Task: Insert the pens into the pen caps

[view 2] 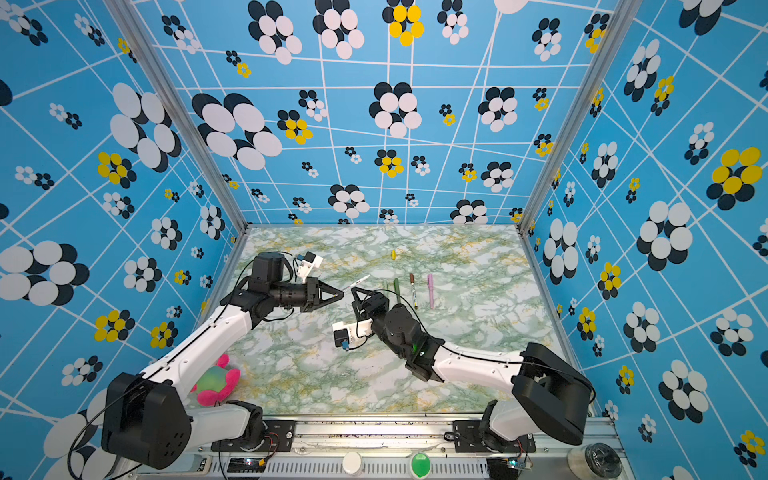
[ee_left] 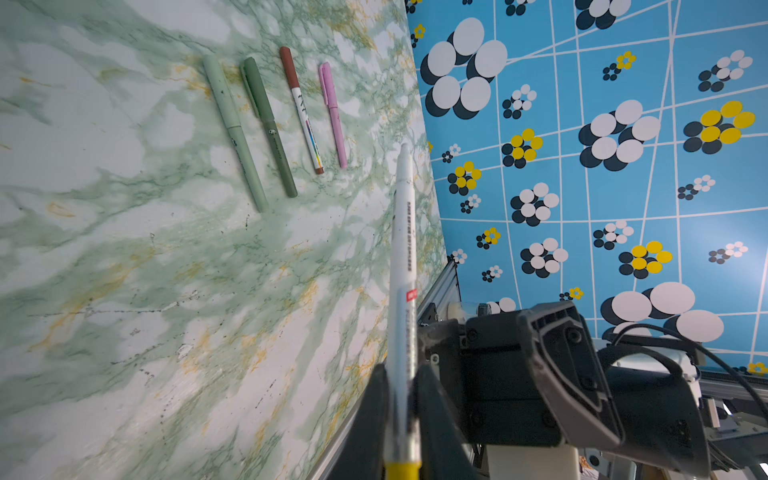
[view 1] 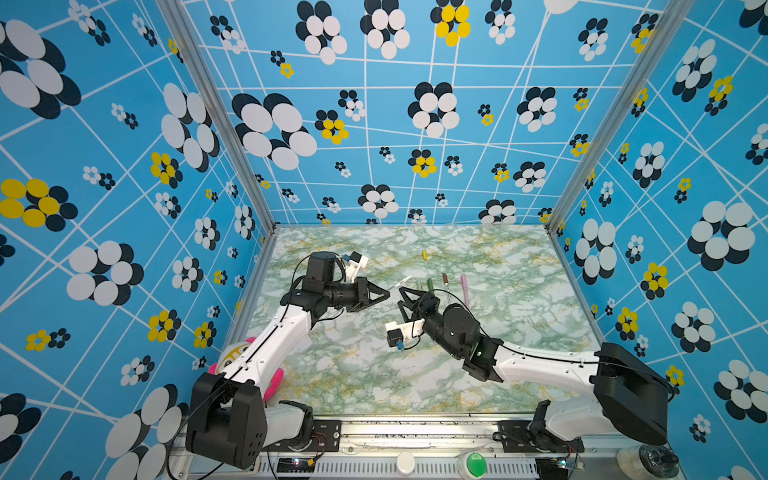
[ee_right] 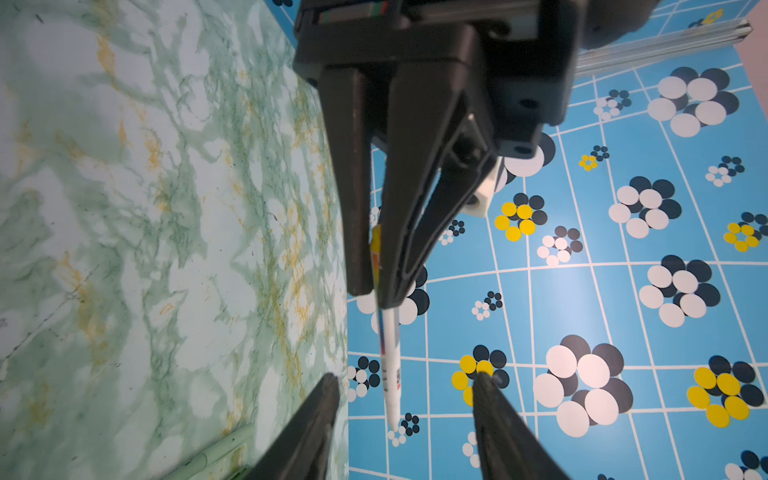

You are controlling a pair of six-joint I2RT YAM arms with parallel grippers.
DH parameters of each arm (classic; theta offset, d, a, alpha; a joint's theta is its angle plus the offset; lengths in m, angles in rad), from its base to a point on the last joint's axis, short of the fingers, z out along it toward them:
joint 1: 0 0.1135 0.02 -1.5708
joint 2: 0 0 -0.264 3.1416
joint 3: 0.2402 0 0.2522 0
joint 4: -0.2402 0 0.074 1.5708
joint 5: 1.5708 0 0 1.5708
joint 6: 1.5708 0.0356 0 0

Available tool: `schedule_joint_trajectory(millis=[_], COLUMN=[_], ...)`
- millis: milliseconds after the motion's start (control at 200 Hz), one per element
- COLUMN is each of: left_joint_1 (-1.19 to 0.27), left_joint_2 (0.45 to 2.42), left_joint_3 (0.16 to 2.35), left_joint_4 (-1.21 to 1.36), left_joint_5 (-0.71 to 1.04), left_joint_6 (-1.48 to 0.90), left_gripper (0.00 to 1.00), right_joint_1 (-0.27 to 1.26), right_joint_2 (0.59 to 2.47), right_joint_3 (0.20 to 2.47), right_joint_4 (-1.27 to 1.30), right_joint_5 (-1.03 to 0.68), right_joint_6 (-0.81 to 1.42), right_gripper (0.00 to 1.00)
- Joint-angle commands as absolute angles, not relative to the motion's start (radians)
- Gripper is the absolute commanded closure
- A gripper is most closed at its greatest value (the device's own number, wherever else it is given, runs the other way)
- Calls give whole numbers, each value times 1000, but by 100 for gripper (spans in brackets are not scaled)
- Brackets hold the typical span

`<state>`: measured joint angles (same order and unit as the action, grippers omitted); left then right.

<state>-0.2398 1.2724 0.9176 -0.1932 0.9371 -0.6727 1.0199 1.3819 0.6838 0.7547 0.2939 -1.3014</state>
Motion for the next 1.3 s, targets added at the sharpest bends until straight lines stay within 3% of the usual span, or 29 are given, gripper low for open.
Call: schedule_joint_trajectory(millis=[0, 120, 245, 315, 475, 825, 1294], left_joint_1=[-233, -234, -247, -265, -331, -409, -437], left_joint_2=[1216, 1195, 1190, 1188, 1192, 1223, 1271], left_joint_3=[904, 896, 893, 888, 889, 888, 901], left_joint_4=[-102, -38, 23, 62, 103, 152, 193], left_joint_5=[842, 784, 747, 723, 669, 601, 588], left_joint_6=[-680, -687, -695, -698, -670, -671, -688], left_gripper=[100, 100, 100, 100, 100, 100, 100], right_joint_1=[1013, 988, 896, 832, 728, 605, 598], right_joint_2=[1273, 1168, 1131, 1126, 1131, 1282, 1436], right_joint_3=[693, 770, 923, 949, 902, 940, 1016], right_joint_4=[716, 509, 120, 19, 67, 264, 421], right_joint_5=[306, 386, 427, 368, 163, -207, -290], right_joint_6=[-991, -509, 12, 243, 635, 1040, 1160], right_gripper=[42, 38, 38, 38, 36, 32, 35])
